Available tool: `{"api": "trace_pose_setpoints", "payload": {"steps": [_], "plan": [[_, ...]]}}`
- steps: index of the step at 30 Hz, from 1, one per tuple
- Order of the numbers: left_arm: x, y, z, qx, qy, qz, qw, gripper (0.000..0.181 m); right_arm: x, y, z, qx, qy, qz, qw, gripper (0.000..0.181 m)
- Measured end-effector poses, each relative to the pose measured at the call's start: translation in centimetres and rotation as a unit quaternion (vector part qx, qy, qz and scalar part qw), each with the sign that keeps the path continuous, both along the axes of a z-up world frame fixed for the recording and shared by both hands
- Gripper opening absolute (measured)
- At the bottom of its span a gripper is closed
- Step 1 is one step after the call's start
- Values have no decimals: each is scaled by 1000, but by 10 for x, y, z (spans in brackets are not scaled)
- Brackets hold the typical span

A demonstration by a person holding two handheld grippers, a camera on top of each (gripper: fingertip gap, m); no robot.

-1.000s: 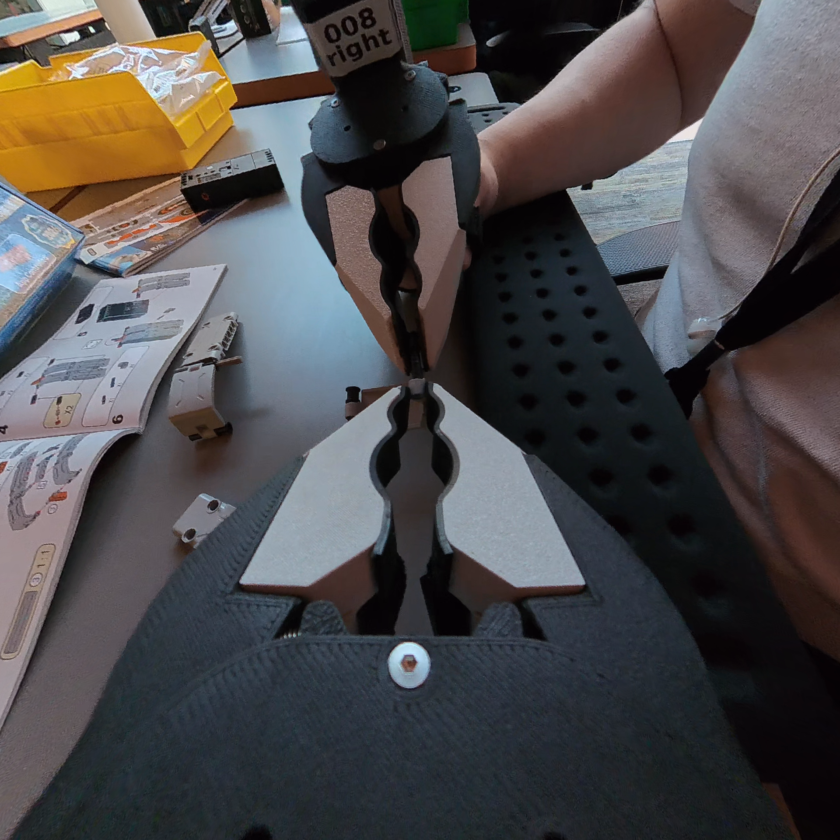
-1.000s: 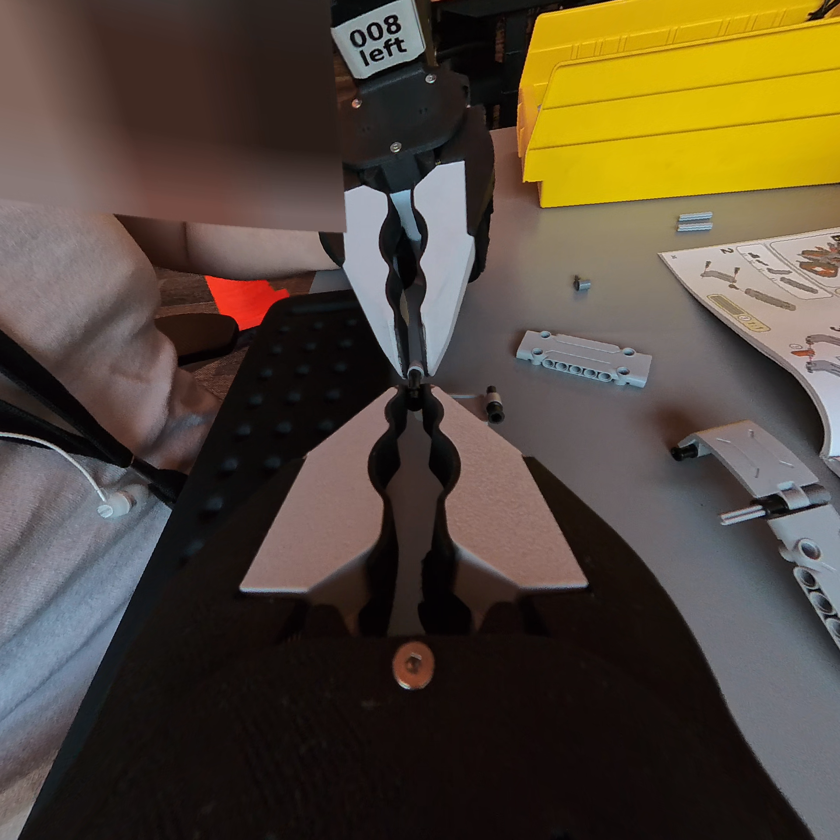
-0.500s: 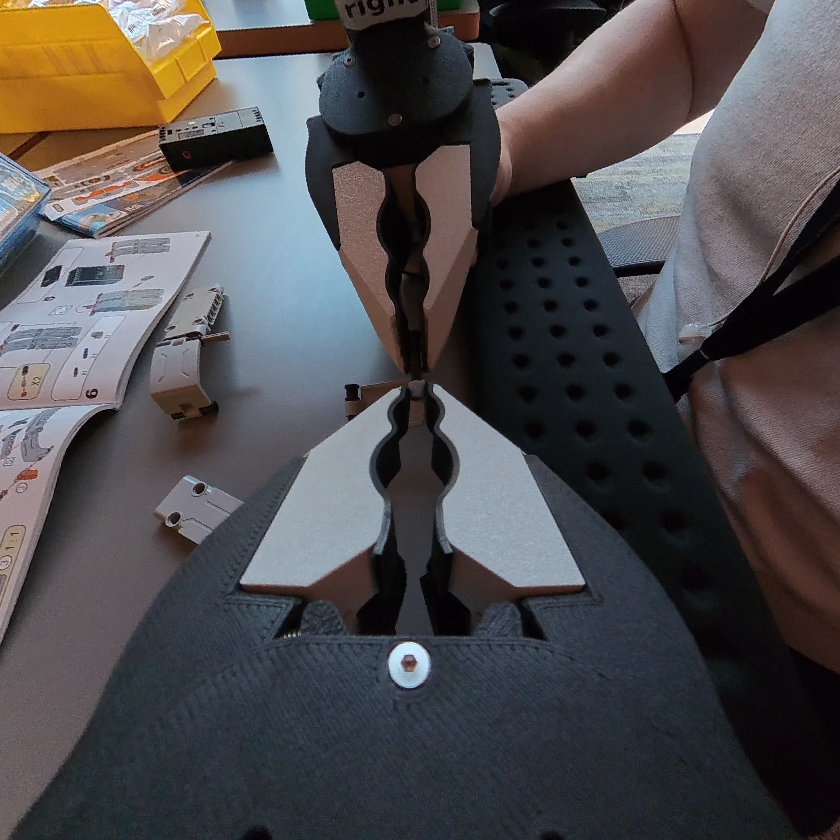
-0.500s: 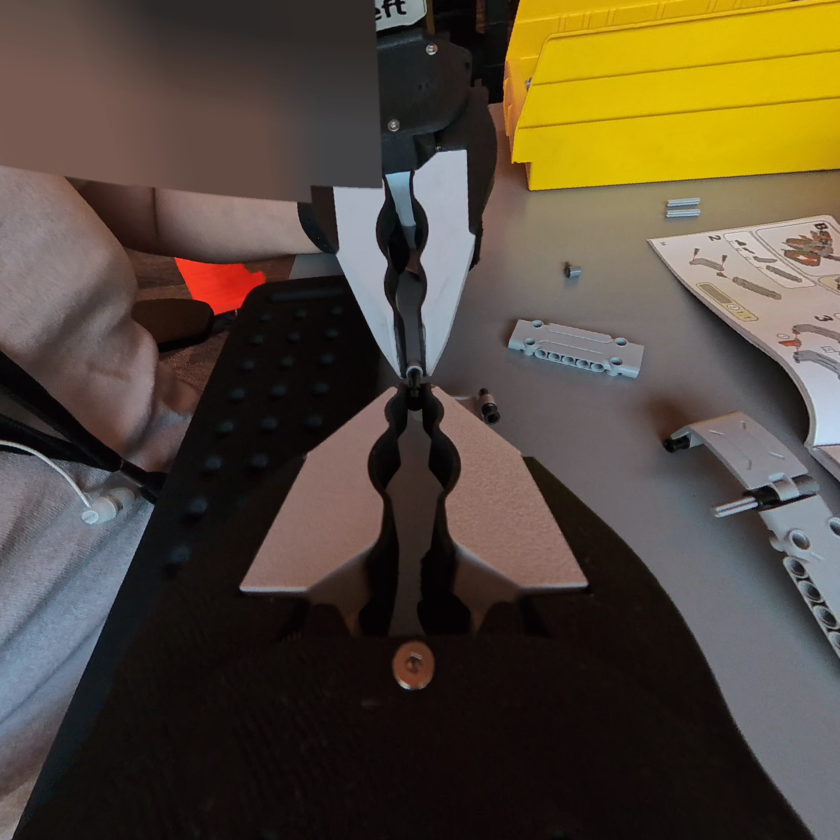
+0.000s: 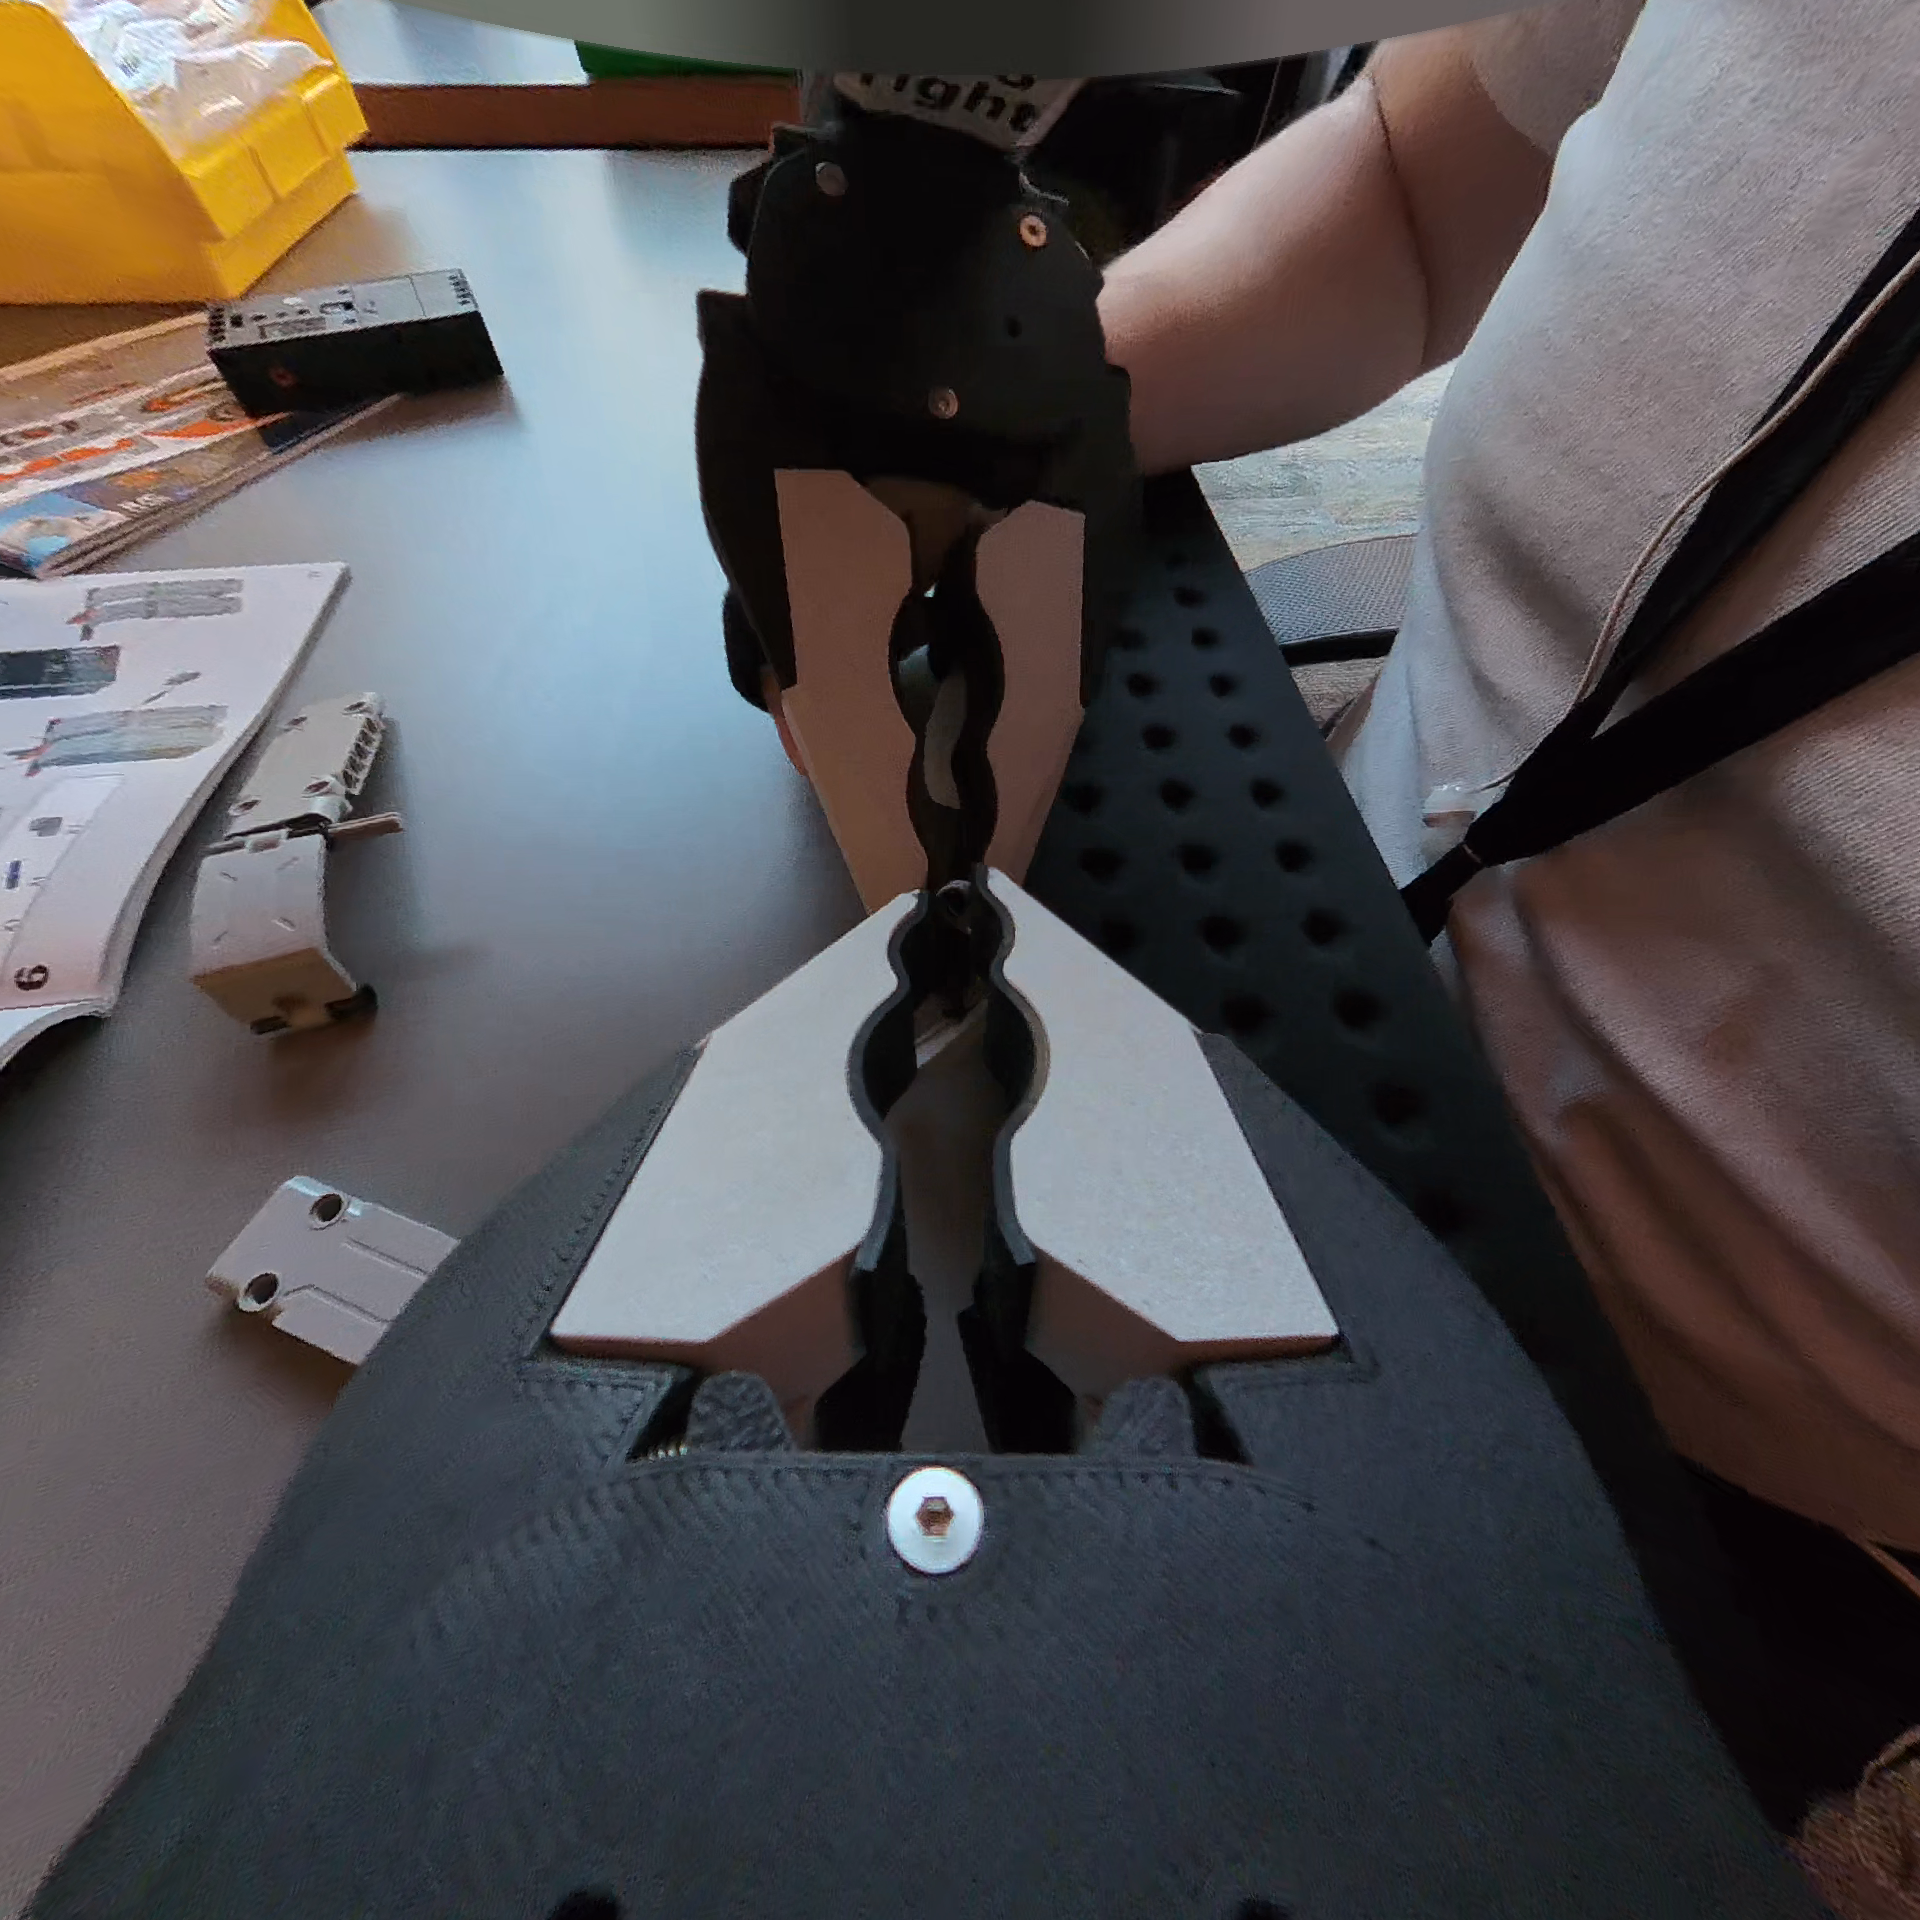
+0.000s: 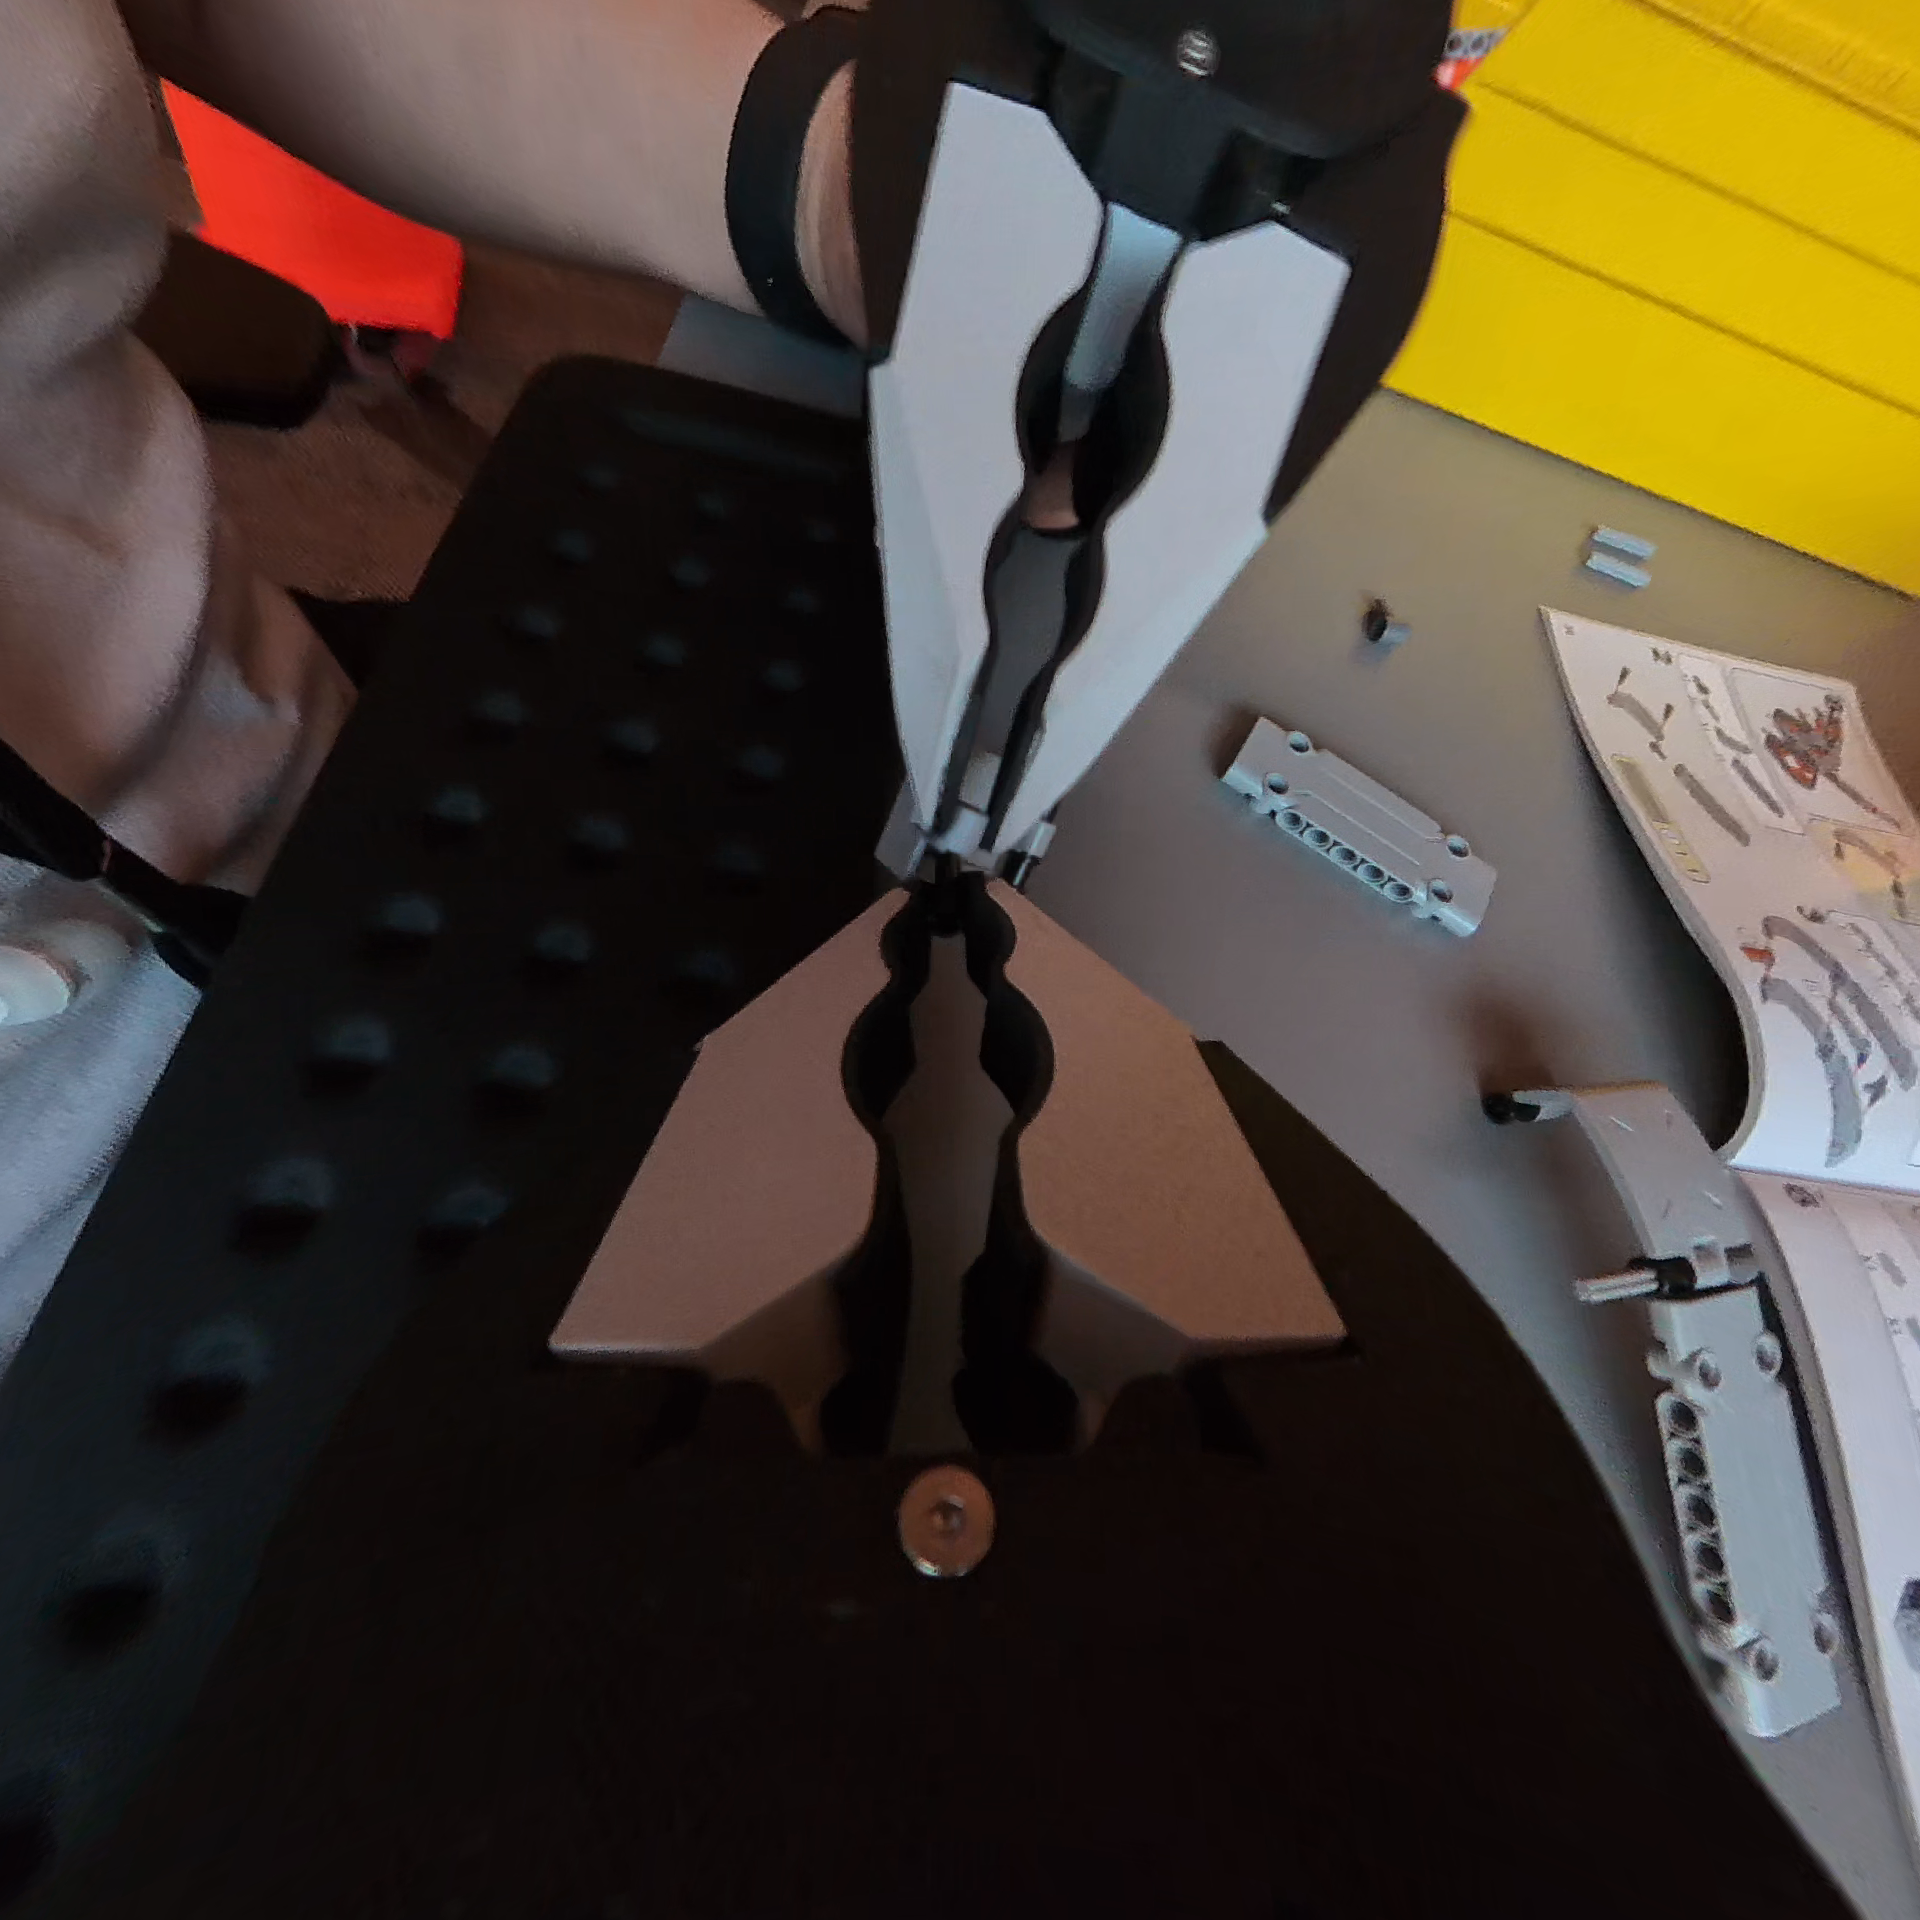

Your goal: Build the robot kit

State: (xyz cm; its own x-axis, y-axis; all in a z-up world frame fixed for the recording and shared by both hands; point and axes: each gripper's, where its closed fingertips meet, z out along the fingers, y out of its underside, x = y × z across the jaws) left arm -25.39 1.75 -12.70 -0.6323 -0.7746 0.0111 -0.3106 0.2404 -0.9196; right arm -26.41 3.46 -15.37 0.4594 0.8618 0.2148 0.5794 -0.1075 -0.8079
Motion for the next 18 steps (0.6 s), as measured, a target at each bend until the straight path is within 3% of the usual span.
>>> {"api": "trace_pose_setpoints", "payload": {"steps": [5, 18], "plan": [[1, 16, 3, 11, -22, 37, 999, 5, 11, 7, 13, -19, 61, -29, 998, 5], [-8, 36, -34, 110, 57, 70, 990, 6, 17, 9, 6, -7, 27, -34, 999, 6]]}}
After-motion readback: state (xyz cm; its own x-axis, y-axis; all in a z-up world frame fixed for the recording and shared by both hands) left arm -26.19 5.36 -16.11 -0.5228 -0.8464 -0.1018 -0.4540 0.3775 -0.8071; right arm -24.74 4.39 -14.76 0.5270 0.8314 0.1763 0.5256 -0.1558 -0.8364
